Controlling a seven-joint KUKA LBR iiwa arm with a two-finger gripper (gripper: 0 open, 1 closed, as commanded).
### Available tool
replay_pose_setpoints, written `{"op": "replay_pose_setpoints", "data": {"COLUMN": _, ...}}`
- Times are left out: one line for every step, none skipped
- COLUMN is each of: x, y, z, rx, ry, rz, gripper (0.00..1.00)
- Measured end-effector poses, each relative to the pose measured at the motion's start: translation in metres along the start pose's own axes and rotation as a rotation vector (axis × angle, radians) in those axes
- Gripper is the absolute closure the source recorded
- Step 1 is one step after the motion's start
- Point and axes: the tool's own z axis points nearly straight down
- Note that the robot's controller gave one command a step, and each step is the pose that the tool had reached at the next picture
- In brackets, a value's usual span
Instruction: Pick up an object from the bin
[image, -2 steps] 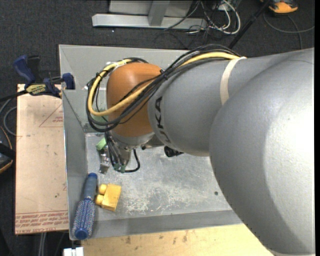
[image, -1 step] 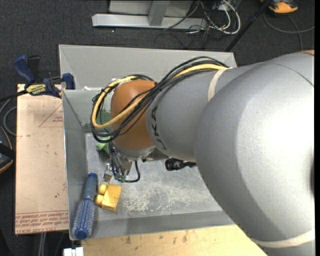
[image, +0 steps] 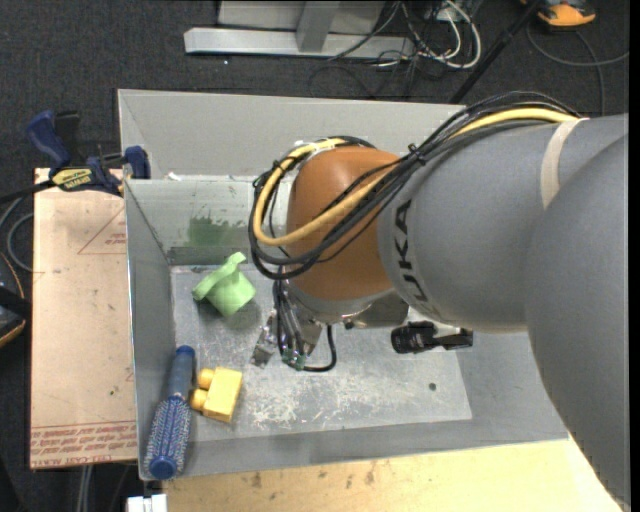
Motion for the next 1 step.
{"op": "replay_pose_setpoints", "data": {"x": 0.0006, "y": 0.0015, "z": 0.0044, "rx": 0.004, "ry": 0.003, "rz": -0.003, "gripper": 0.00}}
